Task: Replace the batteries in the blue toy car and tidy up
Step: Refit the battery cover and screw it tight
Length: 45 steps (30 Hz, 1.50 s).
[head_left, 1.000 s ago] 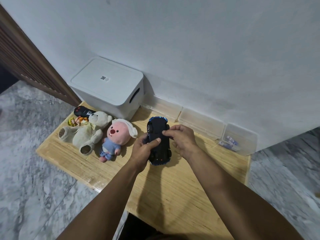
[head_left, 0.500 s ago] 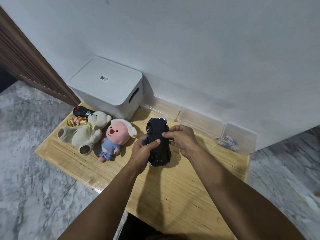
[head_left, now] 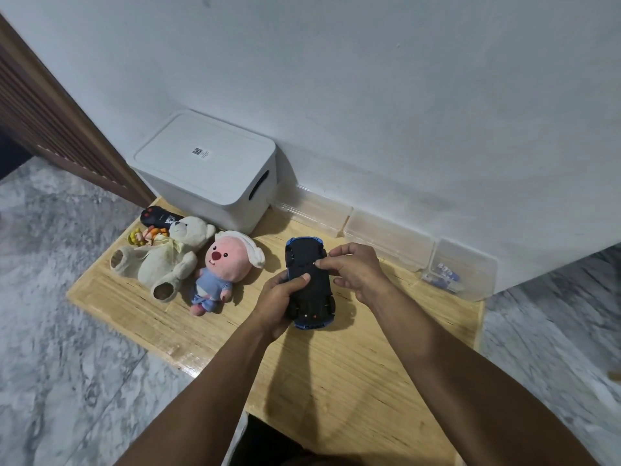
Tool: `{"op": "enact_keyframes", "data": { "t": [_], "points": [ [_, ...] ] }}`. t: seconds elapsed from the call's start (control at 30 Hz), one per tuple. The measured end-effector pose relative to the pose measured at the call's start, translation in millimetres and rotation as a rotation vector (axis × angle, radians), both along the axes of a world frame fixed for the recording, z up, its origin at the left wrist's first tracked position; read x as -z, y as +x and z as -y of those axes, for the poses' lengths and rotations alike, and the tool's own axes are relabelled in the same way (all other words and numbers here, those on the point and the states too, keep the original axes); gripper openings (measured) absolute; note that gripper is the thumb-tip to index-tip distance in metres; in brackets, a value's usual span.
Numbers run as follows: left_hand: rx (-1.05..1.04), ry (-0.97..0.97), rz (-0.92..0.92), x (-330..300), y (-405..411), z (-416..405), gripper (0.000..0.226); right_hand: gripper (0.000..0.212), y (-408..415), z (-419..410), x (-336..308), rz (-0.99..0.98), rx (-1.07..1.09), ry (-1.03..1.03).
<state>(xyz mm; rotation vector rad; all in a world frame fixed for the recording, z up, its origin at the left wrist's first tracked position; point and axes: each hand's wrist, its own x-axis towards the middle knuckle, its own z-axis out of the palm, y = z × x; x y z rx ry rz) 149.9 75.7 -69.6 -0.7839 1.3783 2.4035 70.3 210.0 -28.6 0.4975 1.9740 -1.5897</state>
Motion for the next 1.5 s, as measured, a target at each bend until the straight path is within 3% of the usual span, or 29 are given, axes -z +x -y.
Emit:
{"op": "enact_keyframes", "data": {
  "t": [0.13,0.23,0.33,0.47,0.67,0.77,0.9,1.0,1.5],
  "points": [
    [-0.025,0.044,0.044,2,0,2,0.026,0.018,-8,-14,8,0.038,0.036,-0.038],
    [-0.041,0.045,0.060,4,-1,7,0.022,0.016,-16,-31,25,-0.157,0.005,0.280],
    [-0.049,0.051,0.065,3,-2,10,0.022,0.019,-17,-45,43,-0.320,-0.259,0.613],
    [-0.048,0.045,0.071,0,-3,10,0.031,0.039,-11,-45,58,-0.401,-0.573,0.808],
    [-0.022,0.048,0.071,-2,-6,8,0.034,0.024,-1,-46,58,-0.419,-0.739,1.108],
    [-0.013,0.042,0.080,-1,-9,7,0.035,0.024,-7,-42,49,-0.464,-0.560,0.961],
    [-0.022,0.037,0.102,-1,-13,4,0.033,0.015,-21,-30,11,-0.477,-0.101,0.297],
    [-0.032,0.022,0.111,-1,-15,3,0.033,0.012,-21,-22,-18,-0.452,0.094,0.010],
    [-0.048,-0.031,0.098,-3,-15,4,0.037,0.020,-2,-2,-14,-0.594,0.018,0.067]
  ]
}}
